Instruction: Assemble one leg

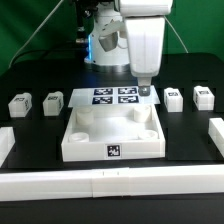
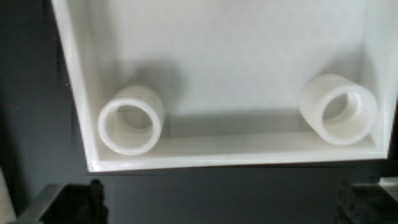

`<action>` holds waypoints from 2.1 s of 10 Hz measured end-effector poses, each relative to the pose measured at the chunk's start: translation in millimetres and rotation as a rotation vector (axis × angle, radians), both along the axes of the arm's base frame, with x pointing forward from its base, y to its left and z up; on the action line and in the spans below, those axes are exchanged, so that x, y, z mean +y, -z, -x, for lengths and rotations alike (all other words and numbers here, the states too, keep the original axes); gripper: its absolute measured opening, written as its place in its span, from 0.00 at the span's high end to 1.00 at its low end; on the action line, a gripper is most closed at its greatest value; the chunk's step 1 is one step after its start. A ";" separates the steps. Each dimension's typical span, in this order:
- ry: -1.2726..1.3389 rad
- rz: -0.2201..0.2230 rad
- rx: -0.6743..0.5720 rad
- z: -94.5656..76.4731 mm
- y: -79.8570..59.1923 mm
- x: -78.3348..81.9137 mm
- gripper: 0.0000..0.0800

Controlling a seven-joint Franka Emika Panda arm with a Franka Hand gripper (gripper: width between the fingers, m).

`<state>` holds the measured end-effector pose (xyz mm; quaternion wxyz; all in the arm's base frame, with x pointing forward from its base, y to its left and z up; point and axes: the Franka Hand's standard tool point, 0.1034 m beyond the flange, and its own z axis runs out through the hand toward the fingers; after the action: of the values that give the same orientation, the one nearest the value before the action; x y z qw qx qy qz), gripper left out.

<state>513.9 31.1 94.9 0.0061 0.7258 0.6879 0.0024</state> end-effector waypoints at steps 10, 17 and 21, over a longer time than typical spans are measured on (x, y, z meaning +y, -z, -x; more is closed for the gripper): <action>-0.021 -0.024 0.045 74.5 70.4 -53.4 0.19; -0.002 -0.036 0.081 87.7 89.2 -59.1 0.19; -0.002 -0.036 0.082 88.3 89.8 -59.4 0.61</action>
Offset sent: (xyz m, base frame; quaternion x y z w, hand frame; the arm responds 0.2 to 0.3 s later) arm -0.0505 -0.0346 -0.0318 0.0158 0.0342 -0.0136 0.9992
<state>425.6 -28.3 5.1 -0.0353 0.7247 0.6880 -0.0151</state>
